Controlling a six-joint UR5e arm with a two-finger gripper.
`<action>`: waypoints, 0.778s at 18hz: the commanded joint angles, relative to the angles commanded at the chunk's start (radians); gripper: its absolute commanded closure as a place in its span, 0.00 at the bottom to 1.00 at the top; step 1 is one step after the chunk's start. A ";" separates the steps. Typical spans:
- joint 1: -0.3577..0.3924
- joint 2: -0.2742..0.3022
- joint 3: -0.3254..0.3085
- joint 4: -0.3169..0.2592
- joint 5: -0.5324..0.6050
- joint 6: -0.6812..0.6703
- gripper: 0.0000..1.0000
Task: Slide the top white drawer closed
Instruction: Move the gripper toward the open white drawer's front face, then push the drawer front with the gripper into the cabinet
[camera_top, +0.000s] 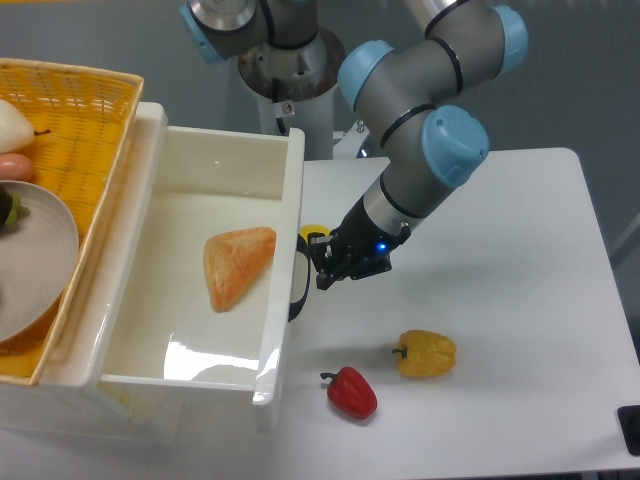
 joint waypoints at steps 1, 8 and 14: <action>-0.003 0.002 0.000 -0.002 0.000 0.000 0.94; -0.005 0.011 0.000 -0.017 -0.014 -0.002 0.94; -0.018 0.021 0.000 -0.023 -0.015 -0.003 0.94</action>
